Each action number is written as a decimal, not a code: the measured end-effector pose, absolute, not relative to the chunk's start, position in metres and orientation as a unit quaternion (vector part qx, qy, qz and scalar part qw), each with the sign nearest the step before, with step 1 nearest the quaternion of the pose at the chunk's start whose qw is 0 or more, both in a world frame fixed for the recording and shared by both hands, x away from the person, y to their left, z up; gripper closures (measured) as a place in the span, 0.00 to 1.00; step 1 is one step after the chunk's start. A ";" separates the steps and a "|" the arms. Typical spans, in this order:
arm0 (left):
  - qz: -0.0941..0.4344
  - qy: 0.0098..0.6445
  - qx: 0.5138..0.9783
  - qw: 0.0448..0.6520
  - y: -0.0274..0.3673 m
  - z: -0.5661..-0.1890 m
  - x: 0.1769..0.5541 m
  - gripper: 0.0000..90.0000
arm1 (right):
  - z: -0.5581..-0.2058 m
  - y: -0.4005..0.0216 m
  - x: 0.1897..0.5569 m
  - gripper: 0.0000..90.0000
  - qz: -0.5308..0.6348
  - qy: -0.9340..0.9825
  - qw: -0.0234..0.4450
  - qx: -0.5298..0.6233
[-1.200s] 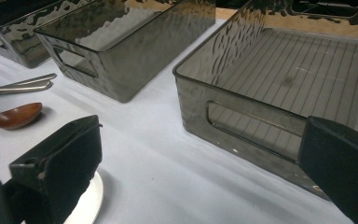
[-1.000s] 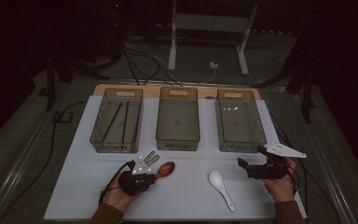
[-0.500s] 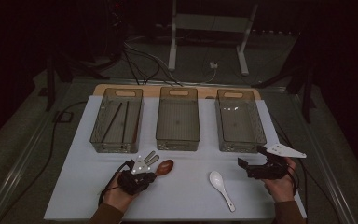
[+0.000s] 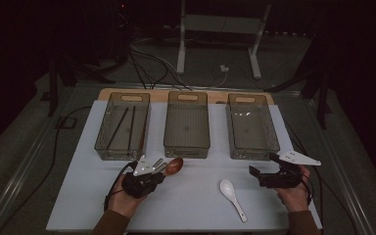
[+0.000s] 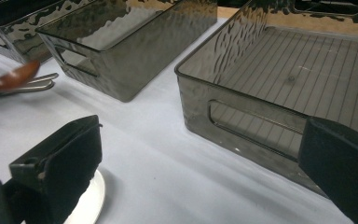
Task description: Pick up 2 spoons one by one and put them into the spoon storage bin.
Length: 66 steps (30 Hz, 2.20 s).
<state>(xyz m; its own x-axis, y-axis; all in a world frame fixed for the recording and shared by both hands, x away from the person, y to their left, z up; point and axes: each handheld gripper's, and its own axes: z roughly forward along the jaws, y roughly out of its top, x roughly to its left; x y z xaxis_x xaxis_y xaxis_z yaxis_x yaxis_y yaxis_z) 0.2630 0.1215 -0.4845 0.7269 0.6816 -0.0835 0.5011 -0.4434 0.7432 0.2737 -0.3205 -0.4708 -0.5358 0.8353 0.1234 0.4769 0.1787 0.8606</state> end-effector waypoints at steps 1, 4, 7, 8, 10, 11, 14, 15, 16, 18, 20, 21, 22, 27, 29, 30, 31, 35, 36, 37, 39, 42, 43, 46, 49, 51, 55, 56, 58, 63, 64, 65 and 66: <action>0.118 0.351 0.840 0.396 0.121 -0.481 0.264 0.93 | -0.471 -0.321 0.274 0.00 0.465 0.743 0.193 0.442; 0.125 0.350 0.836 0.404 0.118 -0.470 0.270 0.93 | -0.471 -0.321 0.274 0.00 0.465 0.742 0.193 0.442; 0.131 0.352 0.830 0.412 0.116 -0.461 0.276 0.93 | -0.470 -0.321 0.274 0.00 0.465 0.742 0.193 0.442; 0.135 0.352 0.829 0.414 0.115 -0.458 0.278 0.93 | -0.470 -0.321 0.274 0.00 0.466 0.742 0.193 0.442; 0.138 0.353 0.827 0.415 0.113 -0.453 0.284 0.93 | -0.471 -0.322 0.274 0.00 0.466 0.742 0.193 0.443; 0.141 0.354 0.826 0.415 0.112 -0.451 0.287 0.93 | -0.471 -0.322 0.274 0.00 0.466 0.742 0.192 0.443; 0.142 0.357 0.820 0.423 0.108 -0.443 0.295 0.93 | -0.471 -0.321 0.274 0.00 0.466 0.742 0.193 0.442; 0.144 0.357 0.819 0.426 0.107 -0.441 0.297 0.93 | -0.471 -0.321 0.274 0.00 0.466 0.742 0.193 0.442; 0.143 0.359 0.817 0.429 0.105 -0.438 0.300 0.93 | -0.471 -0.321 0.274 0.00 0.466 0.741 0.192 0.443; 0.147 0.360 0.814 0.432 0.103 -0.434 0.305 0.93 | -0.471 -0.321 0.274 0.00 0.466 0.742 0.192 0.442; 0.148 0.363 0.810 0.436 0.100 -0.430 0.309 0.93 | -0.471 -0.321 0.274 0.00 0.465 0.742 0.192 0.442; 0.149 0.363 0.810 0.436 0.099 -0.428 0.312 0.93 | -0.471 -0.321 0.274 0.00 0.466 0.742 0.192 0.442; 0.149 0.364 0.809 0.437 0.098 -0.427 0.314 0.93 | -0.471 -0.321 0.274 0.00 0.466 0.742 0.192 0.442; 0.152 0.367 0.805 0.440 0.093 -0.422 0.326 0.93 | -0.471 -0.322 0.274 0.00 0.467 0.741 0.191 0.443; 0.154 0.368 0.804 0.441 0.090 -0.420 0.331 0.93 | -0.471 -0.322 0.274 0.00 0.466 0.742 0.191 0.442; 0.154 0.369 0.803 0.442 0.088 -0.420 0.333 0.93 | -0.471 -0.321 0.274 0.00 0.466 0.742 0.191 0.443; 0.154 0.370 0.802 0.443 0.087 -0.420 0.336 0.93 | -0.471 -0.321 0.274 0.00 0.465 0.742 0.192 0.443; 0.154 0.378 0.797 0.446 0.083 -0.419 0.347 0.93 | -0.471 -0.321 0.274 0.00 0.466 0.742 0.191 0.442; 0.154 0.381 0.795 0.446 0.082 -0.420 0.350 0.93 | -0.471 -0.321 0.274 0.00 0.466 0.742 0.191 0.443; 0.154 0.383 0.794 0.447 0.081 -0.420 0.353 0.93 | -0.471 -0.321 0.274 0.00 0.467 0.741 0.191 0.443; 0.154 0.389 0.790 0.448 0.079 -0.421 0.358 0.93 | -0.472 -0.321 0.274 0.00 0.467 0.741 0.190 0.443; 0.153 0.397 0.786 0.448 0.078 -0.422 0.366 0.93 | -0.472 -0.321 0.274 0.00 0.467 0.741 0.190 0.443; 0.155 0.397 0.787 0.446 0.077 -0.423 0.368 0.93 | -0.472 -0.321 0.274 0.00 0.467 0.741 0.190 0.443; 0.159 0.405 0.784 0.443 0.076 -0.424 0.375 0.93 | -0.472 -0.321 0.274 0.00 0.467 0.741 0.189 0.443; 0.157 0.414 0.778 0.446 0.076 -0.426 0.382 0.93 | -0.472 -0.321 0.275 0.00 0.467 0.742 0.189 0.443; 0.156 0.422 0.774 0.447 0.076 -0.427 0.386 0.93 | -0.472 -0.320 0.275 0.00 0.467 0.743 0.189 0.441; 0.157 0.432 0.766 0.450 0.076 -0.430 0.392 0.93 | -0.473 -0.320 0.275 0.00 0.467 0.743 0.188 0.442; 0.158 0.434 0.764 0.451 0.075 -0.430 0.394 0.93 | -0.473 -0.320 0.275 0.00 0.467 0.742 0.188 0.442; 0.158 0.437 0.762 0.452 0.074 -0.431 0.397 0.93 | -0.473 -0.320 0.275 0.00 0.467 0.743 0.188 0.442; 0.158 0.445 0.753 0.458 0.070 -0.432 0.404 0.93 | -0.473 -0.319 0.275 0.00 0.467 0.743 0.187 0.442; 0.157 0.449 0.749 0.460 0.069 -0.433 0.405 0.93 | -0.473 -0.319 0.275 0.00 0.468 0.742 0.187 0.442; 0.156 0.452 0.747 0.462 0.068 -0.433 0.406 0.93 | -0.473 -0.320 0.275 0.00 0.468 0.743 0.187 0.442; 0.156 0.454 0.745 0.463 0.068 -0.434 0.407 0.93 | -0.473 -0.320 0.275 0.00 0.467 0.743 0.187 0.442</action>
<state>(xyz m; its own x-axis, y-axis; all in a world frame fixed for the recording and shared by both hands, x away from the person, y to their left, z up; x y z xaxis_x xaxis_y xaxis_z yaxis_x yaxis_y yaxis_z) 0.4068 0.0676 -0.4338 0.5385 0.8214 -0.1877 0.5324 -0.1590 0.8314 0.2752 -0.3199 -0.4731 -0.5394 0.8312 0.1347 0.4812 0.1729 0.8594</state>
